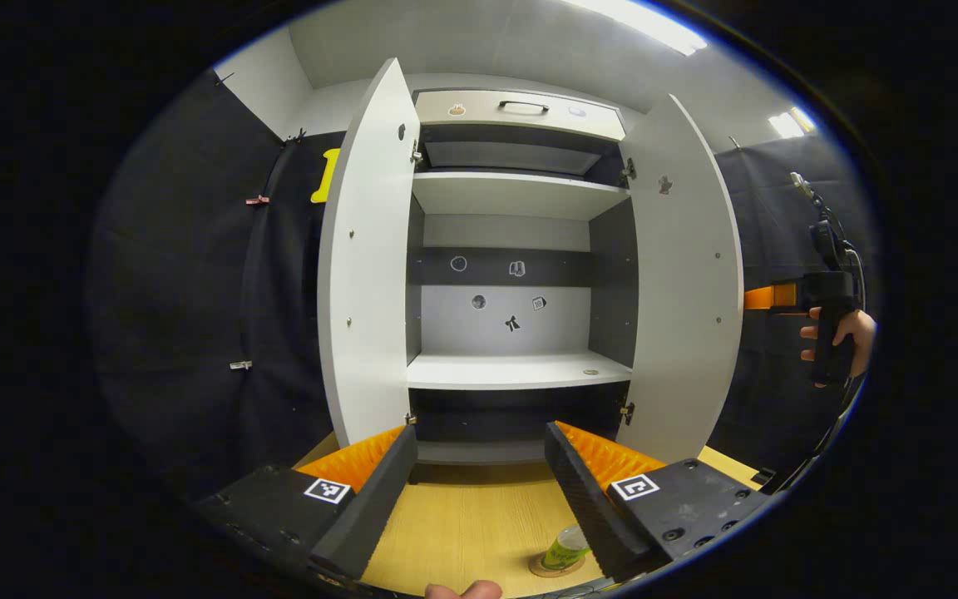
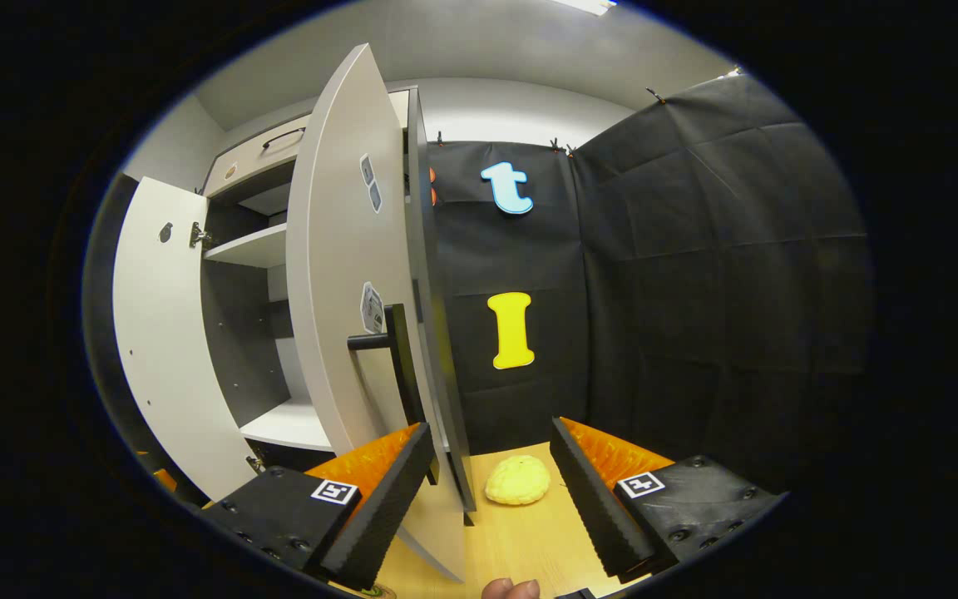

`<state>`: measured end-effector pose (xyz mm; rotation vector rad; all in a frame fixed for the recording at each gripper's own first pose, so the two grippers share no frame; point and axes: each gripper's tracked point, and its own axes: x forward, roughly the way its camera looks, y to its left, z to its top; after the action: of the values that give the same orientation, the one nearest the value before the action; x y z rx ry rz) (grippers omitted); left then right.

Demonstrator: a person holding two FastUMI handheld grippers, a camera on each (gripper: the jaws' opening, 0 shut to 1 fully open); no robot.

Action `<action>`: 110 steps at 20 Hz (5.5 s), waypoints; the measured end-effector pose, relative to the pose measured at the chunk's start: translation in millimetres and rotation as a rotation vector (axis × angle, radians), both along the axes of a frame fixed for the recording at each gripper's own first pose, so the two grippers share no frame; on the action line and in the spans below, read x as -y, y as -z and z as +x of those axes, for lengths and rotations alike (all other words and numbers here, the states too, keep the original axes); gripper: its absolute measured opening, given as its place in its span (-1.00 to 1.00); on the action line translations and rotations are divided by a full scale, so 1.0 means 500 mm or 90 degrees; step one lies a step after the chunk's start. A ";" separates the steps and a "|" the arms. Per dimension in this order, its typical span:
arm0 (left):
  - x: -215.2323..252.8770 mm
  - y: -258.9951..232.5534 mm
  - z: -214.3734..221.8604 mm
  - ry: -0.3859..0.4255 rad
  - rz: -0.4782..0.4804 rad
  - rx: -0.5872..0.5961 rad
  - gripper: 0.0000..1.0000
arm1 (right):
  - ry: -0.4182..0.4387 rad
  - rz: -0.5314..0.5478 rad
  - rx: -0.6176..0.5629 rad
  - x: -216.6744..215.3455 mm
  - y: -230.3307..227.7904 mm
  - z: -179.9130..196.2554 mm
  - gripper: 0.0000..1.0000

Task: Grasp the bottle in the cabinet with the left hand and place it on the coaster, then close the right door with the right hand and the left door with the left hand.

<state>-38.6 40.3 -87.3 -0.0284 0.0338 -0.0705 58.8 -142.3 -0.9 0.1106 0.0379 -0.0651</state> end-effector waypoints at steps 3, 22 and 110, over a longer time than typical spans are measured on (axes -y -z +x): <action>-0.023 0.002 0.005 -0.015 0.008 -0.003 0.96 | -0.038 -0.003 0.000 -0.055 0.004 -0.001 0.94; -0.135 0.002 -0.003 -0.084 -0.009 -0.006 0.96 | -0.190 -0.014 -0.009 -0.355 0.030 0.130 0.95; 0.052 -0.163 0.357 -0.002 0.021 0.036 0.91 | -0.059 -0.066 0.021 -0.128 -0.026 -0.048 0.90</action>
<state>140.0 14.2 -5.9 0.0058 -0.0220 -0.0679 34.9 -78.4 12.3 0.0068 0.0062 0.0278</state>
